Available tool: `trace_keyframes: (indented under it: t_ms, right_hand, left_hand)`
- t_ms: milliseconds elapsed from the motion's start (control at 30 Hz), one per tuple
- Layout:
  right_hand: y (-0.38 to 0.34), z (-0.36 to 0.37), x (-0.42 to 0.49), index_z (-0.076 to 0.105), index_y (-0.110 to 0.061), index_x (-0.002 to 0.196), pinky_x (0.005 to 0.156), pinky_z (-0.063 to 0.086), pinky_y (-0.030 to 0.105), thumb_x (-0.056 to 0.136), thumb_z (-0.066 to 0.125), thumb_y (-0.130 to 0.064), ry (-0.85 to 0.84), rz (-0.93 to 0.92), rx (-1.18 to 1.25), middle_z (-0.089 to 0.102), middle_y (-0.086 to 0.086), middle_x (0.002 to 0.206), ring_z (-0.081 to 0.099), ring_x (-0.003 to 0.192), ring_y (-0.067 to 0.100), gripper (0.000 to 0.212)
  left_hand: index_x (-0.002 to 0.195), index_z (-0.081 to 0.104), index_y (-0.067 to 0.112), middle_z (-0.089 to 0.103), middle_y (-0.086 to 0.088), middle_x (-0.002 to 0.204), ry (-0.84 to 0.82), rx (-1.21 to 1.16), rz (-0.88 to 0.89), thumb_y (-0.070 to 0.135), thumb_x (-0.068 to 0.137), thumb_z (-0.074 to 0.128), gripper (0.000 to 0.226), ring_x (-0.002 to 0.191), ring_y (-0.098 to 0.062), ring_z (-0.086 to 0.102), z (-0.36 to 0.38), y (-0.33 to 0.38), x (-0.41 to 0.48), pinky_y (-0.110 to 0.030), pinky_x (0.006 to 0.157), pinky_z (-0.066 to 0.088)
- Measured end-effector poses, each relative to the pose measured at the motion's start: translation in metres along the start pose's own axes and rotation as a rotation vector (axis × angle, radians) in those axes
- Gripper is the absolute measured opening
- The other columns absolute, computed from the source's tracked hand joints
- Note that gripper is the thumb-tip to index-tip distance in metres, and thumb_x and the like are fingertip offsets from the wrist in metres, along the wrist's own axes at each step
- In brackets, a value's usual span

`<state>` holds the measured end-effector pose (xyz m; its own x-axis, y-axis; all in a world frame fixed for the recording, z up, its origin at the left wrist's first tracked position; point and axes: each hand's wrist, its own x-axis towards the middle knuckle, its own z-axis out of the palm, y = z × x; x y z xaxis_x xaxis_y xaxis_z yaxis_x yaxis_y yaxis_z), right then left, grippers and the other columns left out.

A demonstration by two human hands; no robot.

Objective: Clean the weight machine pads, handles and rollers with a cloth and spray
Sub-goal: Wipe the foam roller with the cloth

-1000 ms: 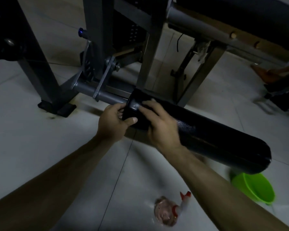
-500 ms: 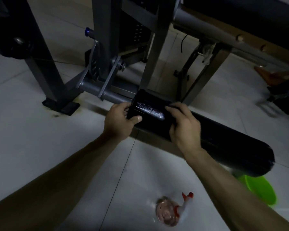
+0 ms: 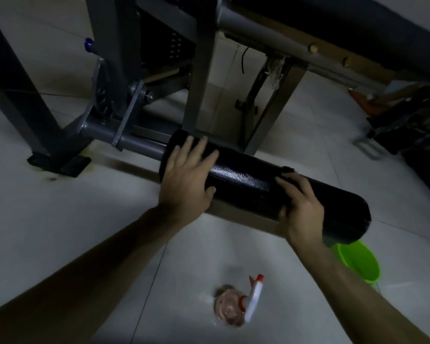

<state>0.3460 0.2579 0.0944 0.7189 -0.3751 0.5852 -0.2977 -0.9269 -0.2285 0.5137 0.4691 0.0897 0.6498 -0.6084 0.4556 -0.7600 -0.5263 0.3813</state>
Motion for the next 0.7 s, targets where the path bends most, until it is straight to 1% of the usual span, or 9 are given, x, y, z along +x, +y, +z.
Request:
trace_keyframes:
  t_ms: [67,133,233,300,367,433,500,600,700]
  right_hand:
    - [-0.020,0.004,-0.001,0.071,-0.010,0.128,0.105,0.052,0.046,0.062,0.058,0.016,-0.001,0.018,0.027,0.060,0.006,0.142,0.053,0.139,0.027,0.072]
    - [-0.053,0.019,0.014,0.070,-0.008,0.130,0.108,0.051,0.046,0.067,0.060,0.014,-0.067,-0.081,0.103,0.059,0.008,0.143,0.050,0.141,0.028,0.068]
    - [-0.072,0.032,0.026,0.070,-0.008,0.130,0.107,0.051,0.042,0.086,0.057,-0.014,-0.177,-0.252,0.133,0.058,0.011,0.145,0.047,0.144,0.030,0.045]
    - [-0.048,0.021,0.021,0.068,-0.009,0.132,0.107,0.052,0.042,0.089,0.051,-0.015,-0.167,-0.294,0.065,0.057,0.010,0.147,0.047,0.144,0.029,0.047]
    - [-0.002,0.002,0.003,0.068,-0.010,0.134,0.111,0.049,0.039,0.081,0.056,0.003,-0.088,-0.216,0.011,0.057,0.007,0.148,0.047,0.145,0.026,0.055]
    - [0.049,-0.021,-0.020,0.068,-0.012,0.134,0.116,0.043,0.033,0.067,0.058,0.015,-0.033,-0.061,-0.024,0.055,0.004,0.149,0.045,0.146,0.023,0.073]
    - [0.083,-0.040,-0.037,0.069,-0.014,0.133,0.117,0.036,0.022,0.062,0.059,0.019,-0.017,0.096,-0.060,0.054,0.001,0.150,0.045,0.146,0.023,0.079]
    - [0.114,-0.058,-0.058,0.071,-0.014,0.130,0.110,0.027,0.003,0.063,0.060,0.021,0.049,0.291,-0.071,0.055,0.001,0.149,0.053,0.138,0.026,0.076]
    - [0.124,-0.059,-0.067,0.069,-0.012,0.131,0.110,0.028,0.003,0.066,0.056,0.020,0.142,0.413,-0.035,0.054,0.003,0.150,0.054,0.134,0.023,0.074]
  left_hand:
    - [0.155,0.040,0.019,0.023,-0.007,0.168,-0.043,0.044,0.067,0.031,0.078,0.083,0.089,0.157,-0.030,0.011,0.004,0.009,0.005,-0.046,0.128,0.002]
    - [0.160,0.029,0.016,0.021,-0.006,0.169,-0.069,0.049,0.090,0.030,0.077,0.082,0.099,0.158,-0.029,0.009,0.006,0.020,0.011,-0.044,0.128,0.000]
    - [0.163,0.006,0.011,0.021,-0.006,0.169,-0.113,0.053,0.106,0.031,0.075,0.083,0.118,0.158,-0.026,0.006,0.013,0.040,0.019,-0.041,0.129,0.000]
    - [0.162,-0.002,0.011,0.029,-0.007,0.166,-0.142,0.085,0.102,0.038,0.067,0.089,0.134,0.157,-0.026,0.011,0.017,0.050,0.021,-0.043,0.129,0.004]
    - [0.162,-0.003,0.012,0.027,-0.007,0.166,-0.203,0.162,0.119,0.047,0.061,0.092,0.143,0.156,-0.028,0.014,0.022,0.056,0.021,-0.046,0.128,0.005]
    - [0.162,-0.001,0.015,0.012,-0.006,0.170,-0.262,0.305,0.144,0.052,0.061,0.090,0.141,0.157,-0.030,0.009,0.032,0.065,0.022,-0.050,0.127,0.005]
    - [0.162,0.003,0.019,0.008,-0.004,0.170,-0.261,0.390,0.126,0.045,0.065,0.090,0.133,0.156,-0.031,0.009,0.036,0.068,0.026,-0.052,0.127,0.006]
    - [0.161,0.007,0.022,0.016,-0.003,0.168,-0.272,0.383,0.099,0.042,0.064,0.091,0.130,0.154,-0.031,0.014,0.037,0.068,0.036,-0.052,0.126,0.009]
    - [0.161,0.009,0.024,0.020,-0.001,0.166,-0.333,0.375,0.109,0.048,0.060,0.092,0.133,0.153,-0.030,0.017,0.031,0.068,0.044,-0.050,0.126,0.011]
